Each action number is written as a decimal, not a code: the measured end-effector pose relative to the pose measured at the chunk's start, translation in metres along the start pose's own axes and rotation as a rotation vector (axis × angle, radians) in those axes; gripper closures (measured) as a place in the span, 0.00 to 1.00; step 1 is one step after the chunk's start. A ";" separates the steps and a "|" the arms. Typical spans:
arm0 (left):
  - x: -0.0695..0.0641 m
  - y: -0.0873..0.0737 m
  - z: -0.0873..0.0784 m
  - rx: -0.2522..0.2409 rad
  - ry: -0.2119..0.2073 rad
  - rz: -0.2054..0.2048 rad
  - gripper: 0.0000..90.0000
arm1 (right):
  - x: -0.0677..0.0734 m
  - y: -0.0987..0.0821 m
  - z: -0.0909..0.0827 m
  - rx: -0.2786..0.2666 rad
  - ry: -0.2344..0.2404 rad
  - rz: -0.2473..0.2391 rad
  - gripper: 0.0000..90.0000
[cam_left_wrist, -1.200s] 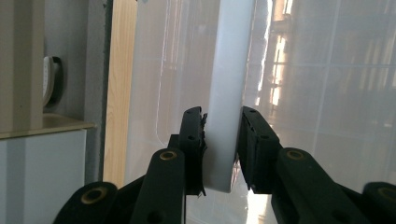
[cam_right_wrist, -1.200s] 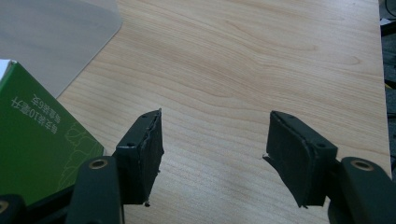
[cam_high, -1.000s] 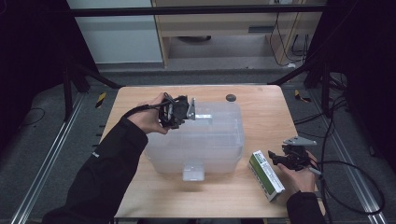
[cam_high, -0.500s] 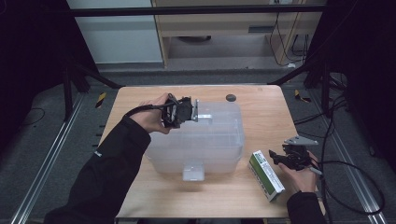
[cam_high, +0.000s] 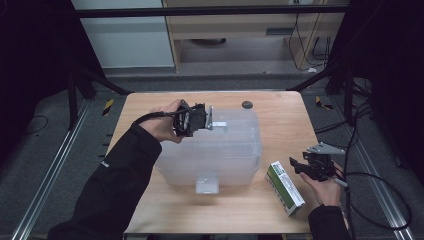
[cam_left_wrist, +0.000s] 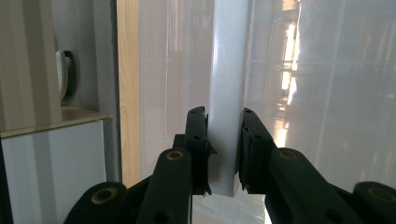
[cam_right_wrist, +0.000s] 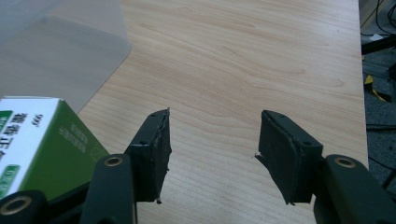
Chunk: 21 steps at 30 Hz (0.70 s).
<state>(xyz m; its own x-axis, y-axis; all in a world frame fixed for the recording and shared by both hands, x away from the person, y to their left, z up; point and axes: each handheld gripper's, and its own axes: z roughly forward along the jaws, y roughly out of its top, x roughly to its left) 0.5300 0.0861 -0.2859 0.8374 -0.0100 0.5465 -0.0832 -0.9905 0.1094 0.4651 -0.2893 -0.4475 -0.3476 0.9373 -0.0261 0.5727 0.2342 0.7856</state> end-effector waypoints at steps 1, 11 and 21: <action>0.000 0.000 0.000 -0.001 0.002 -0.004 0.84 | 0.001 0.001 -0.001 -0.004 0.001 -0.006 0.49; 0.007 0.001 -0.003 0.009 0.014 -0.030 0.83 | 0.009 0.016 -0.016 -0.051 0.025 -0.035 0.55; 0.014 0.003 -0.005 0.028 0.044 -0.032 0.83 | 0.027 0.032 -0.031 -0.095 0.083 -0.076 0.63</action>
<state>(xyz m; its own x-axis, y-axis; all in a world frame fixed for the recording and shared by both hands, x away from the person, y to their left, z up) 0.5389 0.0840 -0.2743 0.8150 0.0275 0.5788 -0.0409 -0.9937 0.1048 0.4512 -0.2642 -0.4037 -0.4497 0.8923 -0.0395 0.4711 0.2745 0.8383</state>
